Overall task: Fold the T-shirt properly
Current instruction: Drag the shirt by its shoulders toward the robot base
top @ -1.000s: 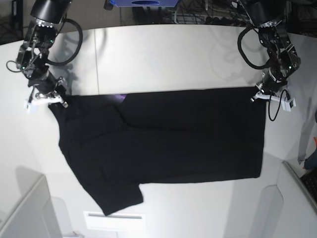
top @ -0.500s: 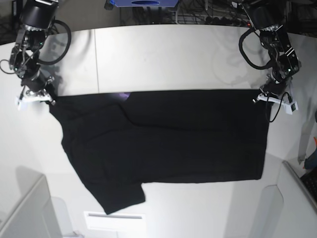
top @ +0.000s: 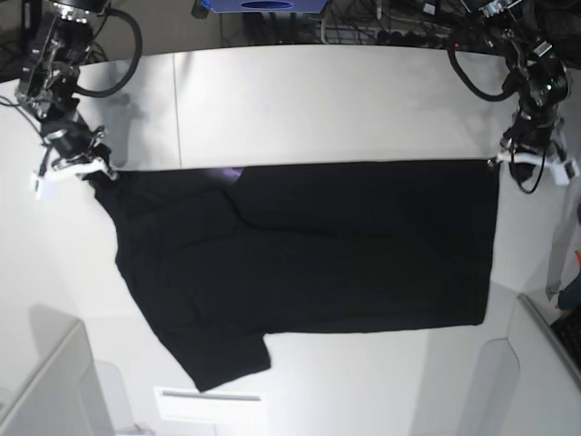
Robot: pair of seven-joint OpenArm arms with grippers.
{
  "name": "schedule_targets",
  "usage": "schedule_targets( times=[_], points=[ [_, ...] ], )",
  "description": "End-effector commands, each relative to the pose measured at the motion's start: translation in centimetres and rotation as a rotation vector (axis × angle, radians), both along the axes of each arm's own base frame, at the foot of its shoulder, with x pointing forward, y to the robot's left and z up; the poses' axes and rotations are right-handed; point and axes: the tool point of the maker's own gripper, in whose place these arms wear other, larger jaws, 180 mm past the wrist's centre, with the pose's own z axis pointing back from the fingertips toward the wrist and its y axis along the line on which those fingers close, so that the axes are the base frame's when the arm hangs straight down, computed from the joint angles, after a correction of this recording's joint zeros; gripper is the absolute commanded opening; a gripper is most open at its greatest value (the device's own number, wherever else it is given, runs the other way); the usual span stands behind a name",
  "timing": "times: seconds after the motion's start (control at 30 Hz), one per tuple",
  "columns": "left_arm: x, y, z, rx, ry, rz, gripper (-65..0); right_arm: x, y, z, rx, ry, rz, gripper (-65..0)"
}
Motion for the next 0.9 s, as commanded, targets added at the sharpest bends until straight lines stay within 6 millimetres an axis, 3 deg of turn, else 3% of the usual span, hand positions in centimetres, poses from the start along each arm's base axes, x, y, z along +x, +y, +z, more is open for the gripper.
schedule_targets(
  times=[0.0,0.03,0.07,0.1,0.13,0.23,0.27,0.33,0.47,0.63,0.87],
  points=[
    [-0.2,1.3,1.3,-0.001,-0.056,0.028,-65.0,0.7,-0.9,1.4,0.021,-0.054,-0.026,-65.0],
    [-1.1,1.8,1.0,-0.041,-0.063,0.057,-65.0,0.2,-0.7,0.9,0.076,-0.036,-0.043,-65.0],
    [-1.6,1.9,0.5,-0.074,-0.065,0.072,-65.0,-0.2,-0.8,0.4,0.115,-0.025,-0.065,-59.6],
    [-2.1,1.8,-0.3,-0.111,-0.059,0.084,-58.6,-0.5,-1.3,0.0,0.146,-0.018,-0.092,-51.0],
    [-2.4,1.8,-0.9,-0.143,-0.055,0.093,-48.1,-0.8,-1.8,-0.4,0.167,-0.011,-0.119,-43.7],
    [-2.9,2.2,-2.7,-0.193,-0.028,0.120,-21.1,-1.3,-2.4,-2.2,0.203,0.030,-0.157,-26.1],
    [-3.0,2.2,-3.4,-0.211,-0.016,0.130,-14.5,-1.2,-2.4,-2.8,0.215,0.041,-0.166,-23.4],
    [-2.6,2.3,-4.4,-0.240,-0.010,0.148,-9.2,-1.4,-2.6,-4.1,0.240,0.074,-0.186,-22.8],
    [-1.4,0.9,-6.6,-0.303,0.017,0.136,-16.1,-0.7,-3.4,-6.2,0.223,0.106,-0.226,-24.2],
    [0.9,-1.9,-7.8,-0.352,0.034,0.068,-27.6,0.0,-3.7,-6.8,0.162,0.132,-0.217,-26.4],
    [1.2,-2.7,-10.1,-0.415,0.072,0.089,-39.8,0.2,-3.2,-7.2,0.157,0.116,-0.161,-31.4]
  ],
)
